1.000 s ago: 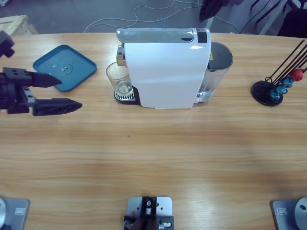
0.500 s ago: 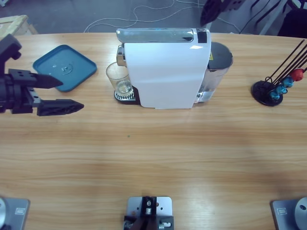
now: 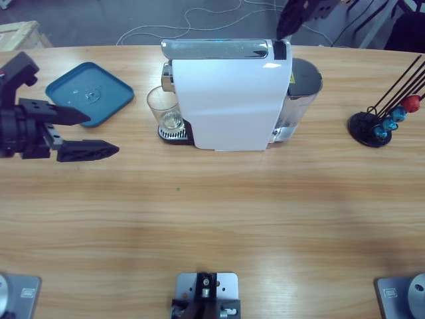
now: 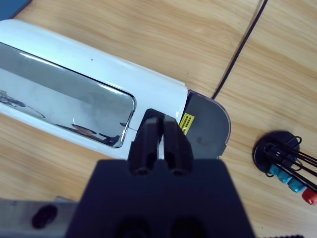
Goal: Pour coffee
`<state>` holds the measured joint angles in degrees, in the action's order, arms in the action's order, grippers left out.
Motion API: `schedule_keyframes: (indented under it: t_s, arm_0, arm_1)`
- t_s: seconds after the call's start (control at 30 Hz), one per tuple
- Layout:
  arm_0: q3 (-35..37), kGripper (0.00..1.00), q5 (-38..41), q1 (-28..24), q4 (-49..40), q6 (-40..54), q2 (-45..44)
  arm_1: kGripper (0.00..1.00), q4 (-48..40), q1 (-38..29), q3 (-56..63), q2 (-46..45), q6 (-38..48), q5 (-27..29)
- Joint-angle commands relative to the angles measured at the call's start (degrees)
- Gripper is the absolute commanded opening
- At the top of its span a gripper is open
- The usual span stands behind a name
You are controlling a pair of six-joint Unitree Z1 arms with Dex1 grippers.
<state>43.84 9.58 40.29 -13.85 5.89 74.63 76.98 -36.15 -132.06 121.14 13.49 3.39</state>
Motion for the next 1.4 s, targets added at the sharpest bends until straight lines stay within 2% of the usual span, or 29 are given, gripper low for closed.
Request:
schedule_keyframes:
  t_s: [0.03,0.07,0.1,0.13,0.17,0.7,1.4]
  arm_0:
    - [-0.4,1.000,-2.3,0.2,-0.4,0.6,2.1]
    - [-0.3,1.000,-2.3,0.2,-0.4,0.6,2.1]
    - [-0.3,1.000,-2.3,0.2,-0.4,0.4,2.1]
    - [-0.2,1.000,-2.3,0.2,-0.3,0.1,2.1]
    - [-0.1,1.000,-2.3,0.2,-0.3,0.0,2.0]
    - [-0.9,1.000,-2.2,0.2,-0.6,0.0,-0.6]
    - [-1.7,1.000,-1.8,0.2,-2.1,-2.1,-2.8]
  arm_1:
    - [0.000,0.6,0.4,-1.9,0.9,-0.8,1.1]
    - [0.000,0.7,0.2,-3.8,-0.8,-1.0,1.1]
    - [0.380,1.2,-0.3,-6.2,-3.0,-1.0,1.2]
    - [0.918,1.6,-0.6,-7.2,-4.4,-1.0,1.2]
    - [1.000,2.0,-0.7,-7.5,-5.3,-1.0,1.1]
    - [1.000,4.4,-0.8,-5.8,-1.8,2.6,0.1]
    - [1.000,4.4,-1.8,-6.9,-4.2,6.6,1.1]
